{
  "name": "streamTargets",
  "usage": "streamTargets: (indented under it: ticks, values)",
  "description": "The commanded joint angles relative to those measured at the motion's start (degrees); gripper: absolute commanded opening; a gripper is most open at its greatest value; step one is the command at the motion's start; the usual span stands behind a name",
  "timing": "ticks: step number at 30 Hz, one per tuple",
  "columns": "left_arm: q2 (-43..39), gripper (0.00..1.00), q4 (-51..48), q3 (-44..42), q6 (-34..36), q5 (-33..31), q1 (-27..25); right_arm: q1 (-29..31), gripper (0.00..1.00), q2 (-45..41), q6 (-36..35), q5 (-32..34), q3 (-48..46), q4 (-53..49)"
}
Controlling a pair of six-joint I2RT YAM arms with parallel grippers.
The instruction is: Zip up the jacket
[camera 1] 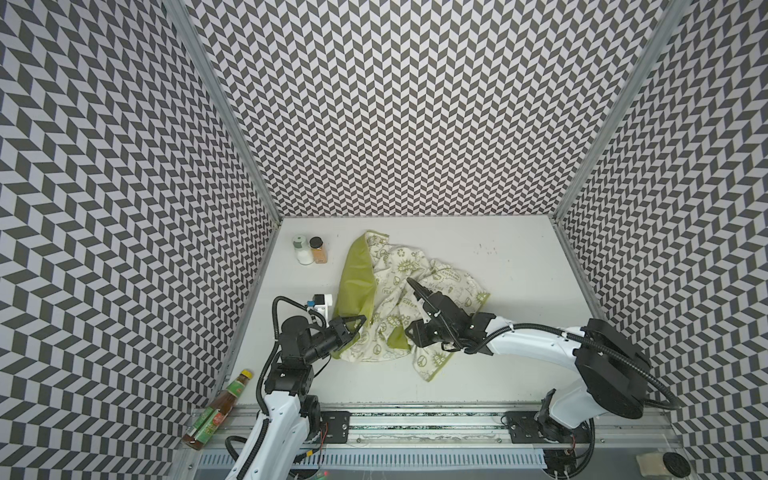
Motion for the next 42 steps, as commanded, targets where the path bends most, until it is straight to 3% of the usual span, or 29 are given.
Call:
streamTargets:
  ticks: [1, 7, 9, 12, 16, 18, 20, 23, 27, 31, 33, 36, 39, 42]
  values:
    - [0.34, 0.0, -2.96, 1.38, 2.91, 3.12, 0.61, -0.72, 0.51, -5.63, 1.88, 2.51, -3.53, -2.46]
    - [2.09, 0.0, -2.13, 2.0, 4.25, 3.05, 0.51, -0.72, 0.65, -27.33, 12.04, 9.42, -21.76, -0.82]
    - [2.36, 0.0, -2.75, 2.74, 5.01, 3.19, 0.4, -3.76, 0.67, -31.21, 14.34, 9.88, -27.86, 1.54]
    - [2.42, 0.0, -4.88, 3.99, 6.57, 1.97, -0.13, -10.08, 0.68, -31.76, 14.69, 2.89, -32.08, 5.6]
    - [2.49, 0.0, -7.18, 4.73, 7.26, -0.81, -1.36, -10.42, 0.7, -28.0, 15.4, 0.94, -31.89, 4.51]
    - [2.62, 0.19, -10.5, 5.61, 7.35, -4.56, -1.32, -10.06, 0.7, -24.57, 15.16, 3.1, -29.7, 0.03]
    - [2.99, 0.34, -13.19, 6.62, 7.45, -8.51, -1.24, -10.09, 0.7, -22.39, 14.99, 2.59, -30.13, 2.23]
    - [3.98, 0.4, -15.89, 8.77, 8.41, -11.78, -0.97, -9.88, 0.65, -19.13, 15.32, -1.82, -31.24, 9.26]
    - [4.93, 0.51, -21.65, 13.45, 11.13, -16.07, -0.37, -8.59, 0.47, -15.16, 15.63, -0.22, -30.22, 10.11]
    - [4.62, 0.65, -28.66, 21.85, 15.23, -22.63, 0.43, -8.56, 0.11, -13.99, 15.71, 2.97, -29.72, 11.26]
    - [4.95, 0.7, -30.14, 25.56, 17.29, -22.64, 0.39, -8.7, 0.0, -14.33, 15.63, 3.77, -29.15, 11.47]
    - [5.8, 0.8, -29.55, 27.78, 18.69, -18.2, -0.64, -8.78, 0.0, -16.08, 15.23, 4.02, -27.95, 11.57]
    - [5.68, 0.78, -25.69, 25.69, 16.68, -17.65, -8.57, -8.9, 0.0, -18.24, 14.23, 4.9, -24.14, 7.26]
    - [5.77, 0.77, -21.51, 22.99, 13.33, -24.95, -23.01, -9.04, 0.0, -20.55, 13.05, 5.75, -20.64, 4.58]
